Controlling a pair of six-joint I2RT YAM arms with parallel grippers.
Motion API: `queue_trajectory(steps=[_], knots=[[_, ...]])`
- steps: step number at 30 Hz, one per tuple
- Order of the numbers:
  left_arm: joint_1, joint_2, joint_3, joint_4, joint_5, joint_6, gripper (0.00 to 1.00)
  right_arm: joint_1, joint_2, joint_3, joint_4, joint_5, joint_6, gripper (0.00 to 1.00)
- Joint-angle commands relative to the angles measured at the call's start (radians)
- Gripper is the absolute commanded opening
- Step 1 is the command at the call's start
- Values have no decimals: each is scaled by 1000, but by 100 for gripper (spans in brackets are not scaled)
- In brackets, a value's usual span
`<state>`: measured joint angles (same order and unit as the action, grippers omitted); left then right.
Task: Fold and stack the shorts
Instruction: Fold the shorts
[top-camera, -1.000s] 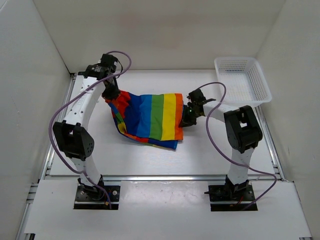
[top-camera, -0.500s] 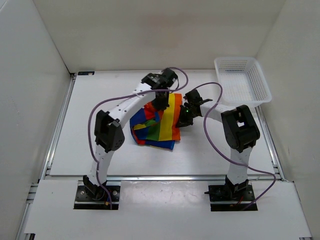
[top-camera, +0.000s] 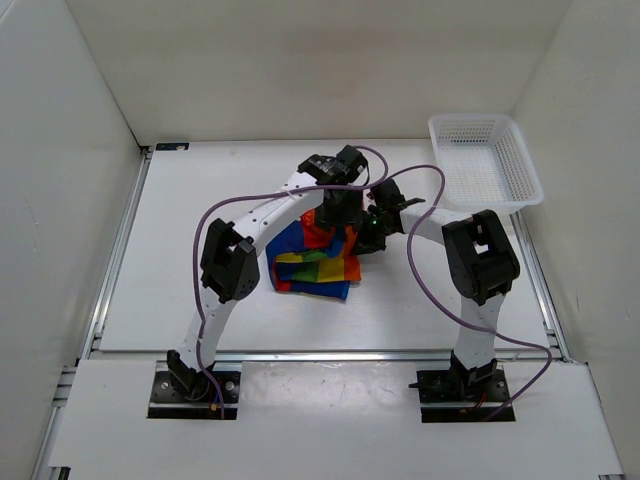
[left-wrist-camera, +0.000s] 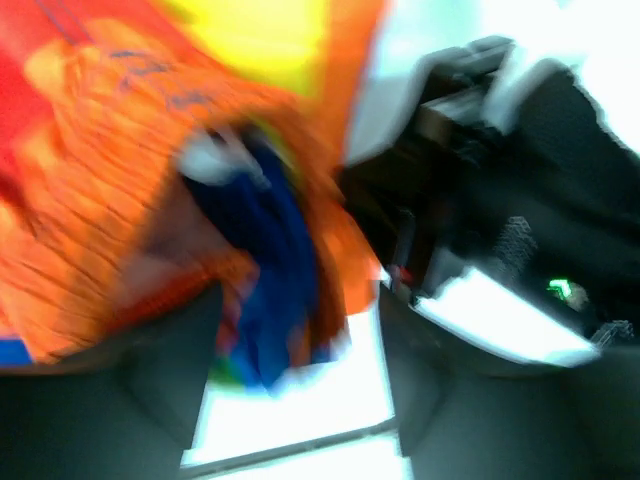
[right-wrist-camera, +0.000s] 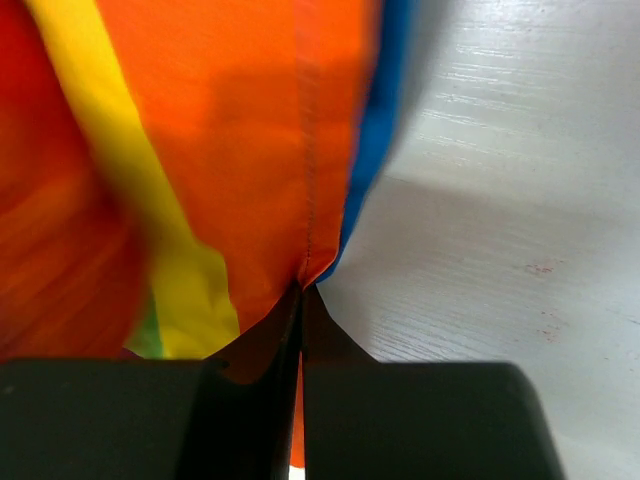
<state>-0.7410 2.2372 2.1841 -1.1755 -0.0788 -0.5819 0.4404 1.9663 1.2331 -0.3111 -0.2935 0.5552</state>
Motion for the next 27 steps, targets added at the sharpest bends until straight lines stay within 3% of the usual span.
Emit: queue_trajectory(steps=[1, 2, 3, 5, 6, 8, 11, 12, 13, 16, 17, 20, 22, 27], knots=[[-18, -69, 37, 36, 131, -6, 79, 12, 39, -40, -22, 44, -9, 0], [-18, -92, 37, 36, 131, -6, 94, 12, 28, -49, -22, 44, -9, 0], [-9, -141, 37, 36, 142, -6, 100, 12, 19, -49, -22, 53, -9, 0], [8, -192, 37, 36, 142, 5, 100, 12, -12, -67, -22, 73, -20, 6], [38, -244, 10, 36, 171, 5, 100, 12, -26, -67, -35, 85, -20, 20], [75, -298, -29, 36, 182, 5, 97, 12, -78, -87, -63, 131, -31, 27], [143, -393, -128, 36, 182, 24, 77, 12, -177, -103, -92, 186, -49, 43], [161, -413, -162, 45, 182, 24, 65, 12, -204, -118, -117, 230, -58, 44], [196, -447, -231, 45, 168, 24, 43, 12, -251, -130, -129, 250, -58, 49], [267, -481, -347, 66, 168, 33, 10, 21, -329, -130, -174, 283, -70, 48], [282, -481, -374, 80, 168, 33, 10, 41, -346, -120, -189, 293, -81, 39], [337, -510, -484, 126, 159, 33, 10, 93, -383, -69, -203, 294, -103, 26], [371, -490, -542, 215, 159, 33, 10, 122, -383, 11, -212, 271, -113, 24], [382, -349, -549, 224, 189, 42, 10, 178, -258, 234, -212, 179, -126, 24]])
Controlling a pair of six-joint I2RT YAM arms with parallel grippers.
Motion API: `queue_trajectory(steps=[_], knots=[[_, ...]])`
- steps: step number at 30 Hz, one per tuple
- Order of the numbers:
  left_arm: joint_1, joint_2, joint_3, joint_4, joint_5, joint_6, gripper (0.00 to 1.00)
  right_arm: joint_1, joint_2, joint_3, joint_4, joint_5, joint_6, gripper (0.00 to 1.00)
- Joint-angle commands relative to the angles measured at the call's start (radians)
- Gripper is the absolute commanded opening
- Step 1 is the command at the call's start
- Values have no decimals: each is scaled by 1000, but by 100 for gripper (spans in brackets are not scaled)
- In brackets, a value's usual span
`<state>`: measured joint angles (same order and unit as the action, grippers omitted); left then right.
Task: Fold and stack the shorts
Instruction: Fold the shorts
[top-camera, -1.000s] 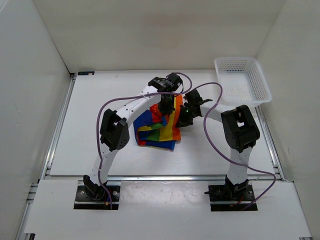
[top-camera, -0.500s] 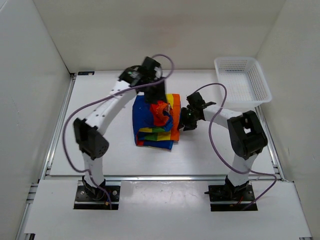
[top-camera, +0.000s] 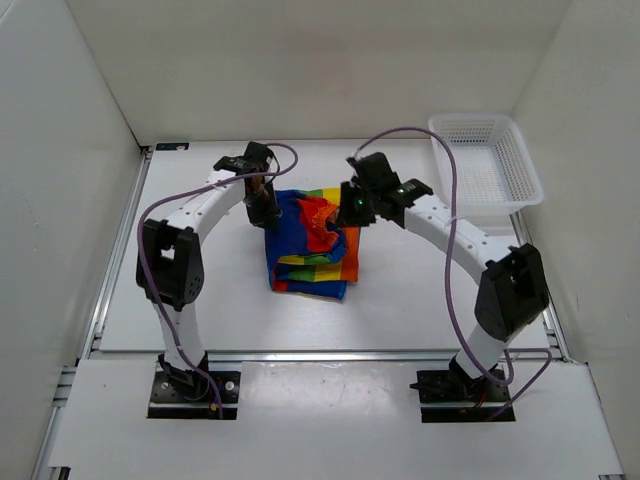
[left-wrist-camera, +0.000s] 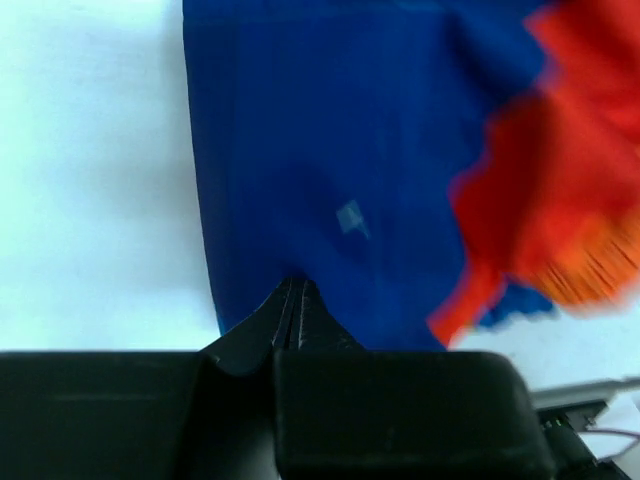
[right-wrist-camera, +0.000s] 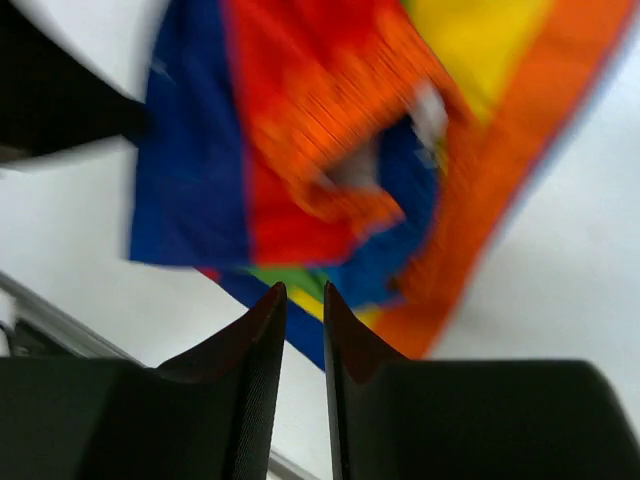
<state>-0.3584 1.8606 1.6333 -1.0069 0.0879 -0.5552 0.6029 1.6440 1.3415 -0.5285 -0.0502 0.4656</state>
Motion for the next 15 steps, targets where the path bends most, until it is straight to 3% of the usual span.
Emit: queue_trajectory(steps=[1, 2, 7, 11, 15], knots=[[-1, 40, 2, 56, 23, 15, 10, 15, 95, 169, 5, -92, -36, 27], [-1, 69, 11, 79, 23, 6, 10, 15, 188, 320, -5, -152, -18, 29], [-1, 135, 60, 79, 47, 15, 10, 15, 365, 418, -5, -168, 33, 29], [-1, 135, 60, 79, 56, 24, 10, -15, 483, 439, -5, -128, 111, 20], [-1, 95, 51, 79, 75, 46, 10, -34, 497, 346, -5, 7, 146, 10]])
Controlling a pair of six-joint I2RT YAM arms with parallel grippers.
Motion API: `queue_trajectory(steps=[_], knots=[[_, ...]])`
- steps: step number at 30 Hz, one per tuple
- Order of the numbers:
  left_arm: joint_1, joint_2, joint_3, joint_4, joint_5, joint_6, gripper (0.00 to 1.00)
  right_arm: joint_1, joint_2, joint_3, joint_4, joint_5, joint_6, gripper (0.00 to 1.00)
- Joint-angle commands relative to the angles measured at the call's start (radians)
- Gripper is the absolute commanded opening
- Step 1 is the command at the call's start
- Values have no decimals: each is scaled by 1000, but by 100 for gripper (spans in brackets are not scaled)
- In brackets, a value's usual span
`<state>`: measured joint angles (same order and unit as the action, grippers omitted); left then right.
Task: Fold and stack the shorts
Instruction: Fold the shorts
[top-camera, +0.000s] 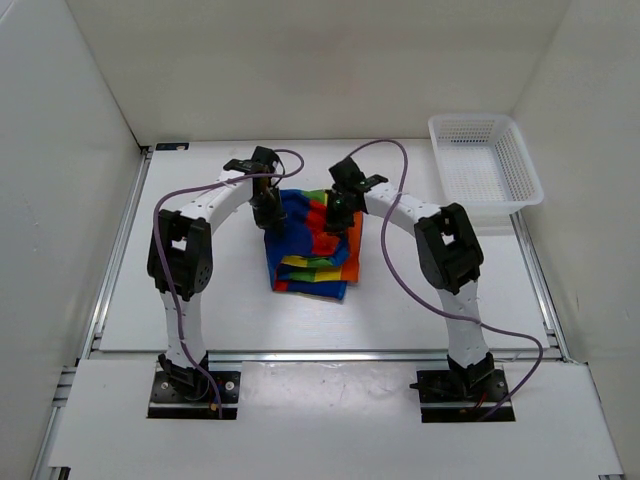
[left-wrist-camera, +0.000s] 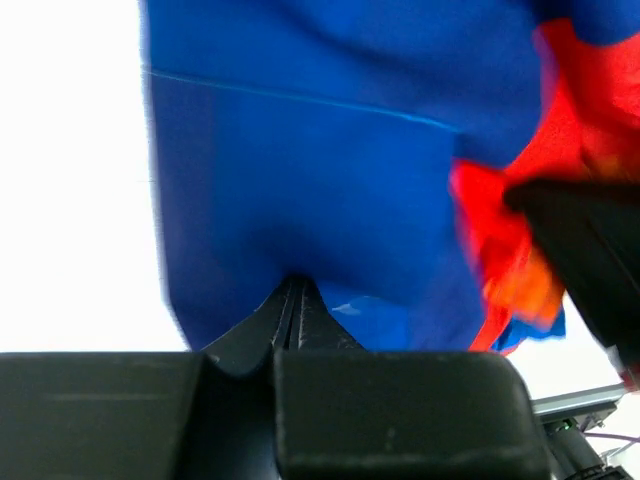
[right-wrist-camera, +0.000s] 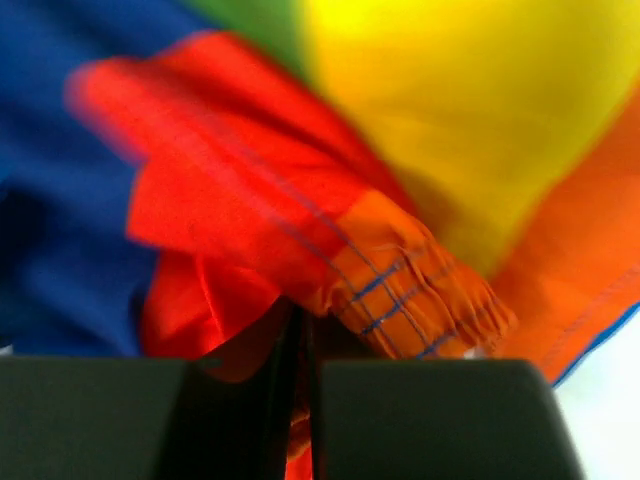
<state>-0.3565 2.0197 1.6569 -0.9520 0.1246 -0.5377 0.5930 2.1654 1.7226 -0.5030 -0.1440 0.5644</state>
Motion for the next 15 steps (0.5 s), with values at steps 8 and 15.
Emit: queue_trajectory(steps=[8, 15], knots=[[-2, -87, 18, -14, 89, 120, 15, -58, 22, -74, -80, 224, 38, 6], [-42, -15, -13, 8, 116, 120, 11, -58, -209, -97, -57, 195, 6, 13]])
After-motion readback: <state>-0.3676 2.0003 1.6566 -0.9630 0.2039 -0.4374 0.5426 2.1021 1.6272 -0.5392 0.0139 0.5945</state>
